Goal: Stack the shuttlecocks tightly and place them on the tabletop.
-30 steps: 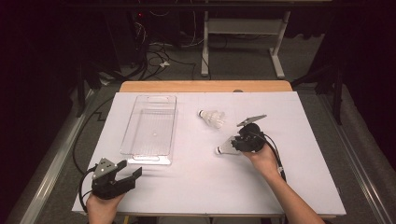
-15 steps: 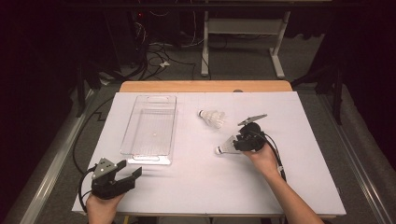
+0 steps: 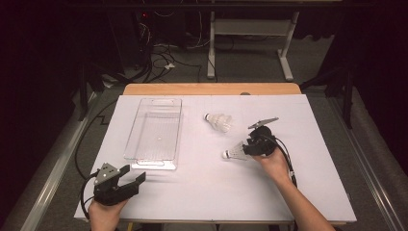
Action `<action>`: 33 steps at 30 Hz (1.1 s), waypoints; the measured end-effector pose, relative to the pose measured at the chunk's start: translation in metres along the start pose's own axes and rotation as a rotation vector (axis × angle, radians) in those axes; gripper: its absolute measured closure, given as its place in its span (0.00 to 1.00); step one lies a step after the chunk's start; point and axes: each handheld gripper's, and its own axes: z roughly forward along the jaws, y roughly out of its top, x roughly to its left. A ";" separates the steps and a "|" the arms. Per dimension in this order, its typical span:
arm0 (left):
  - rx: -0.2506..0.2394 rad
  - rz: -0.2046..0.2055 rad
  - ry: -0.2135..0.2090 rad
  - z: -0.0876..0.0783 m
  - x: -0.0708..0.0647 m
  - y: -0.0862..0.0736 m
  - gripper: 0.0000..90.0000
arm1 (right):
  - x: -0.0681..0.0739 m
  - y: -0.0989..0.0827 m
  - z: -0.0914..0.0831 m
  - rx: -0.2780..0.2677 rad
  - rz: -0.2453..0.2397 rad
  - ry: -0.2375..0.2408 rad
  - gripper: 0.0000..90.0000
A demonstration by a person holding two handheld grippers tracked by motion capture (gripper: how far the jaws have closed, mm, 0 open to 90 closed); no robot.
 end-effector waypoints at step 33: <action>-0.003 0.003 0.001 -0.001 -0.001 0.000 0.37 | -0.002 -0.018 -0.041 -0.059 -0.014 -0.018 0.69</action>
